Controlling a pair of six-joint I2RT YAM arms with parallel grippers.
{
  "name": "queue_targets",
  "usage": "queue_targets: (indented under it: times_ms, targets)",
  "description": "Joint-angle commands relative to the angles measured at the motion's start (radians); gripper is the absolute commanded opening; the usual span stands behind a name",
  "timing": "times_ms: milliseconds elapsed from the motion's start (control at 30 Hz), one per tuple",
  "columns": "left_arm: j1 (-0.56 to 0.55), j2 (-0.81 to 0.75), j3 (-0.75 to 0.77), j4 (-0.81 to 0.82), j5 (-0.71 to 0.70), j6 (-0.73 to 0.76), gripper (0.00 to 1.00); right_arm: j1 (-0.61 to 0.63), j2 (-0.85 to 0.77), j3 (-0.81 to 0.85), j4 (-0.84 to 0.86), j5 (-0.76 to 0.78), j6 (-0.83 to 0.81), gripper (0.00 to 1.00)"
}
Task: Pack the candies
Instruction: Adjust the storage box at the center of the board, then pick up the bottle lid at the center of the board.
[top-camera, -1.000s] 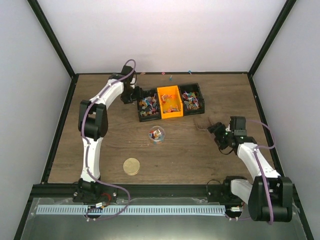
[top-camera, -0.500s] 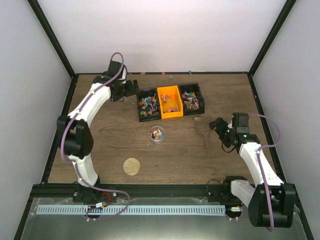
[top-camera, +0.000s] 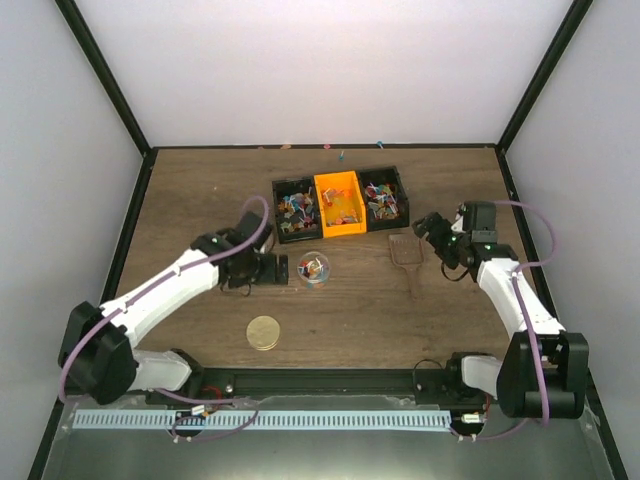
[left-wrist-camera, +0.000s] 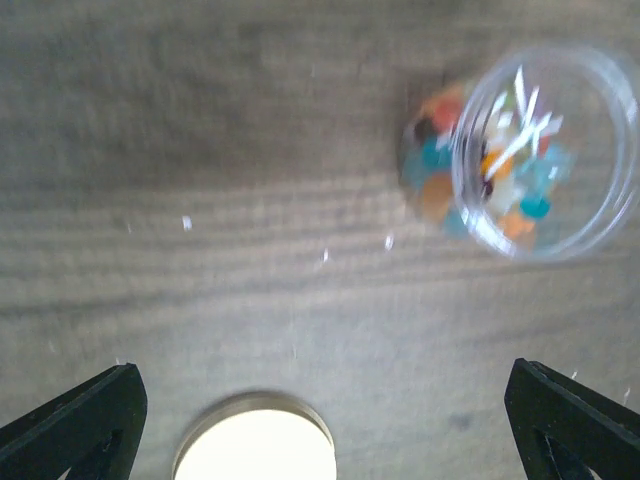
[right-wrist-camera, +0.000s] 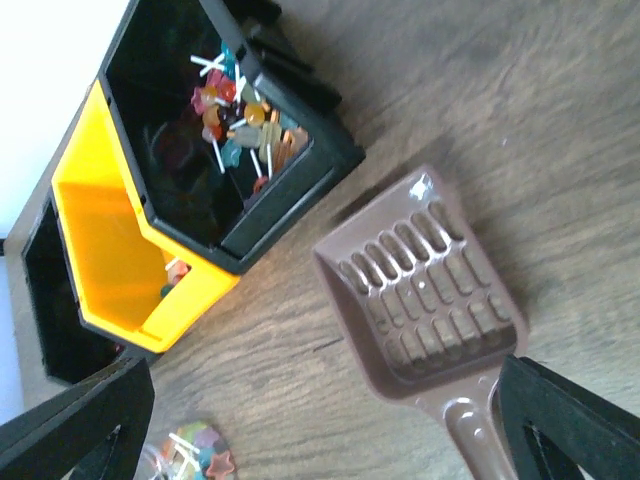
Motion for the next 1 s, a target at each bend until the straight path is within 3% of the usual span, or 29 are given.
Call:
queue_targets:
  times_ms: [0,133,367,967]
  targets:
    - [-0.108,-0.068,-0.100,-0.048,-0.058,-0.148,1.00,0.009,-0.029,-0.027,0.071,-0.105,0.028,0.96]
    - [-0.175,-0.088,-0.193,-0.054,-0.063,-0.227,1.00,0.008,-0.028,-0.033,0.028,-0.095,-0.005,0.97]
    - [-0.275,-0.052,-0.221,-0.083,-0.093,-0.301,1.00,0.008,-0.061,-0.084,0.006,-0.099,-0.038,0.97]
    - [-0.286,0.027,-0.281,-0.084,-0.047,-0.235,1.00,0.008,-0.033,-0.100,0.014,-0.148,-0.029,1.00]
